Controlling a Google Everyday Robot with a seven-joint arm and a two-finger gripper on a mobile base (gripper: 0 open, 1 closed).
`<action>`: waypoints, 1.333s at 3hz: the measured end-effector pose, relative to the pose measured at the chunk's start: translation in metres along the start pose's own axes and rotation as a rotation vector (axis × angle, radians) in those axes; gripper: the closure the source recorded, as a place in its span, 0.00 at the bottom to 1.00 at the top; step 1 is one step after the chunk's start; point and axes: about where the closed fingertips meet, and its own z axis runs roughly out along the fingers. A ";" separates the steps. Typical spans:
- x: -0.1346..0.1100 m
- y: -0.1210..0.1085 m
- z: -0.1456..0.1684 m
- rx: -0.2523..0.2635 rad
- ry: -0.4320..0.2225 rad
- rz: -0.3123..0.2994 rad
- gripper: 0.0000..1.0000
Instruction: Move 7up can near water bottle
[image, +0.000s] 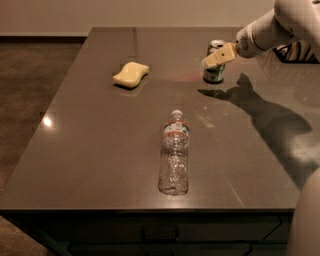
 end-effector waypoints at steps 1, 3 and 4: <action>-0.010 0.005 0.012 -0.024 -0.023 0.005 0.18; -0.017 0.012 0.018 -0.057 -0.060 0.000 0.64; -0.015 0.025 -0.003 -0.087 -0.113 -0.030 0.87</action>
Offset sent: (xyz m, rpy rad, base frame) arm 0.0130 0.0234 0.0048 0.0933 -0.0523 0.0629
